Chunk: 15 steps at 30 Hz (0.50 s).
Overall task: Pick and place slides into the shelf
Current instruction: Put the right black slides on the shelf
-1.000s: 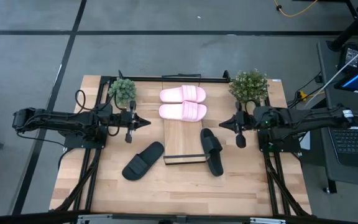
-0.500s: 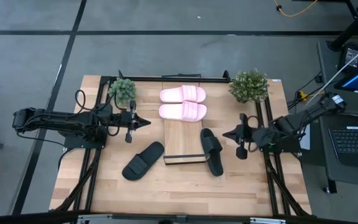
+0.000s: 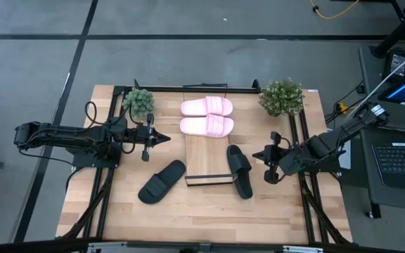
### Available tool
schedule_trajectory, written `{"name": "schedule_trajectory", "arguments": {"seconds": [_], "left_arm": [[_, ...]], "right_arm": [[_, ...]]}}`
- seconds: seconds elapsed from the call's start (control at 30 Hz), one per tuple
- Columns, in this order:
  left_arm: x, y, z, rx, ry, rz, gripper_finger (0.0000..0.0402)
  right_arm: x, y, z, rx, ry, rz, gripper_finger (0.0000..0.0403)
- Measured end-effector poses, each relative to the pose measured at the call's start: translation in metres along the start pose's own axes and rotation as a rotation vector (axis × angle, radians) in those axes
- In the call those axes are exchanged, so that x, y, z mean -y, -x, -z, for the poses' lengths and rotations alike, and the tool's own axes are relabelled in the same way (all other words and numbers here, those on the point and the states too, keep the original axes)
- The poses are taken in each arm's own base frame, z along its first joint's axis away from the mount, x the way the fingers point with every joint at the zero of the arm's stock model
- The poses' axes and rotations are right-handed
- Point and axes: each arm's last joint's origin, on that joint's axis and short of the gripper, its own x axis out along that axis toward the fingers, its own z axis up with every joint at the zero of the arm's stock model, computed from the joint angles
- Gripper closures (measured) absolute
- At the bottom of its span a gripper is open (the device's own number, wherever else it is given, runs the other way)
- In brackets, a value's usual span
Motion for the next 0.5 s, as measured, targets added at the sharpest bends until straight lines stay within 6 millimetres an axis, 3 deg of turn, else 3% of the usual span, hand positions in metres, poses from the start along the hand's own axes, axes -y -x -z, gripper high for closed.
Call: {"name": "schedule_trajectory", "arguments": {"seconds": [0.27,0.5], "left_arm": [[0.0,0.0,0.0,0.0,-0.008,0.0,0.0401],[0.0,0.0,0.0,-0.001,-0.009,0.0,0.0401]], "right_arm": [[-0.014,-0.023,0.011,-0.132,-0.034,0.033,0.0399],[-0.014,-0.033,0.028,-0.295,-0.048,0.126,0.0399]]}}
